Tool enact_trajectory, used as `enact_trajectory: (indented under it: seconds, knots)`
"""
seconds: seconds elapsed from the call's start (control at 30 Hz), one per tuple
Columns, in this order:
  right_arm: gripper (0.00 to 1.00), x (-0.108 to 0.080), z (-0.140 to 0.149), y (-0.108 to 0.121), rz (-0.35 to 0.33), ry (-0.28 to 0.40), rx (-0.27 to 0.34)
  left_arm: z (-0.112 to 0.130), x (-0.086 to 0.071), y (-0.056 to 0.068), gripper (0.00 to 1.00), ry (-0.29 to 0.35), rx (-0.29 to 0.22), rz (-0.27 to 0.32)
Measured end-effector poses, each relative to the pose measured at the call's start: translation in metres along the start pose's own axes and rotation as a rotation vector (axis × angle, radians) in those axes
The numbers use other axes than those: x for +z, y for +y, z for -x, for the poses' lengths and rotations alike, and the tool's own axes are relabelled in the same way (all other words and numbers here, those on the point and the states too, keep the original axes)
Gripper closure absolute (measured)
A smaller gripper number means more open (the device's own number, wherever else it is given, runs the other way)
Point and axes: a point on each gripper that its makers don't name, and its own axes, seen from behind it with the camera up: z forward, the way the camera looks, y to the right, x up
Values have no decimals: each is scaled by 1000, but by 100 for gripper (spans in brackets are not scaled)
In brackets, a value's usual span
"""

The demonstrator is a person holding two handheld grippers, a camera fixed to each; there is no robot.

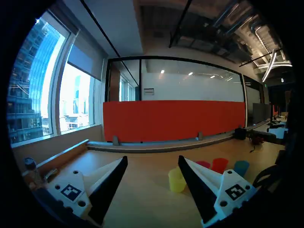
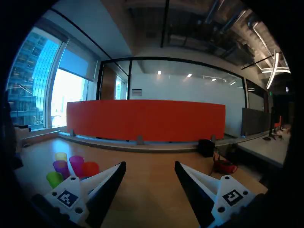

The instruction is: Pour water

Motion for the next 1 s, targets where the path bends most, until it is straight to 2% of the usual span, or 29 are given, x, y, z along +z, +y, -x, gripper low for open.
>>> enact_trajectory:
  seconds: [0.17,0.37,0.67,0.87,1.0]
  knots:
    - [1,5,-45,4,-12,6,11,-26,9,-7,1,-8,13,-1]
    - [1,12,-86,5,-36,9,14,-59,21,-7,1,-16,12,16]
    - [1,20,-131,0,-78,10,37,-106,34,-7,1,-11,28,32]
    - [1,24,-156,2,-79,25,32,-134,38,-2,1,-3,24,63]
    - [1,24,-160,-1,-89,21,33,-139,39,3,1,-9,19,91]
